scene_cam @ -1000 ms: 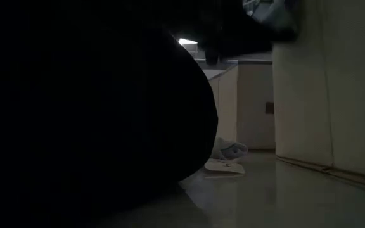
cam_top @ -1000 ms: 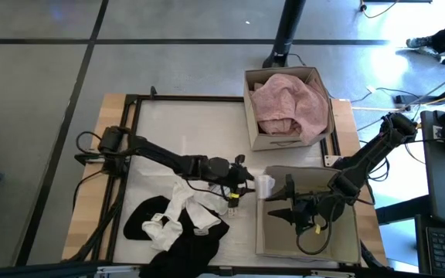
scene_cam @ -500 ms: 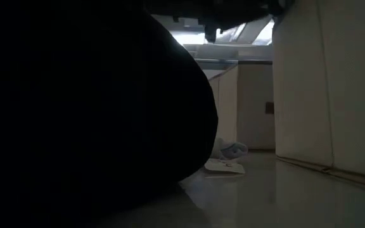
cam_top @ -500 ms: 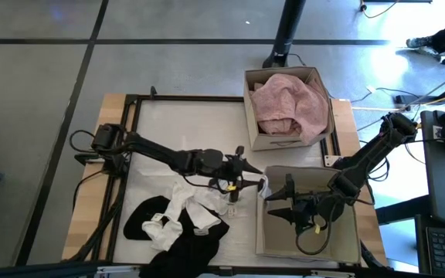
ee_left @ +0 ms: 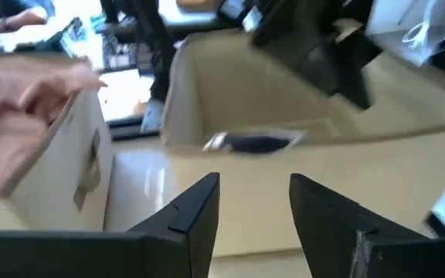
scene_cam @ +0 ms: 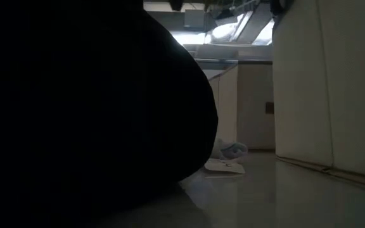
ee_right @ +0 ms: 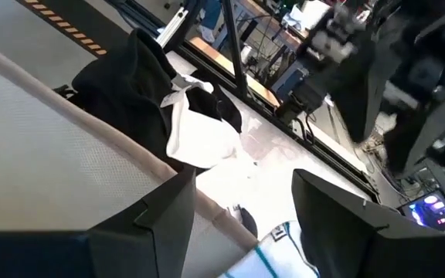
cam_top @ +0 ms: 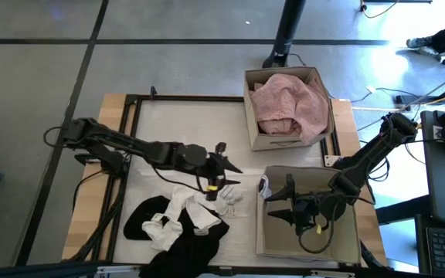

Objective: Sort clothes
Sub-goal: Put the white striped sock into the bottom laundry organizer

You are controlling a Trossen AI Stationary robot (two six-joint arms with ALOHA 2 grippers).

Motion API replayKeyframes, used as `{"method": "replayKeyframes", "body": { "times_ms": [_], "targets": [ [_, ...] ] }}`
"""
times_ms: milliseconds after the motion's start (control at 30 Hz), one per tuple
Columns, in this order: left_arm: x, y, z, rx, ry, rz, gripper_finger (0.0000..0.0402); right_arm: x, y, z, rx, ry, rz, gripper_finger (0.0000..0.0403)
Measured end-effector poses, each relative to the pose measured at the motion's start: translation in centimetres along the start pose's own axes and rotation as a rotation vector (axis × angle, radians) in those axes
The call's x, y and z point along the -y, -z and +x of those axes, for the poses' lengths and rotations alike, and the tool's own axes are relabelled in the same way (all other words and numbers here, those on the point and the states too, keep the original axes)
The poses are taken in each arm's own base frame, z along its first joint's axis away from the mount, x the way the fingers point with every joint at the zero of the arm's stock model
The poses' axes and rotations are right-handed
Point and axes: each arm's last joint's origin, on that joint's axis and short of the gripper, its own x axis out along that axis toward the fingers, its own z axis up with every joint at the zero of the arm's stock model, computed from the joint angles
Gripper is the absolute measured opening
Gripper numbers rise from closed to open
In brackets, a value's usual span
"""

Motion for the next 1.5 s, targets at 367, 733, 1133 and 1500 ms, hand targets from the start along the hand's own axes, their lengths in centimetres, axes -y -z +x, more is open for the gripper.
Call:
{"method": "replayKeyframes", "body": {
  "times_ms": [367,733,1133,1500],
  "targets": [
    [0.2,4.1,6.4,0.118,-0.023,-0.034,0.0148,0.1,-0.1,0.0,0.0,0.02,-0.016,0.0215],
    [0.3,2.8,8.5,0.248,-0.008,-0.013,0.0148,0.1,-0.1,0.0,0.003,0.032,-0.011,0.0215],
    [0.3,0.0,3.3,0.04,0.001,0.06,0.0148,0.1,-0.1,0.0,0.001,0.03,-0.011,0.0215],
    [1.1,4.1,10.0,0.177,-0.006,-0.017,0.0148,0.1,-0.1,0.0,0.003,0.03,-0.01,0.0215]
  ]
}}
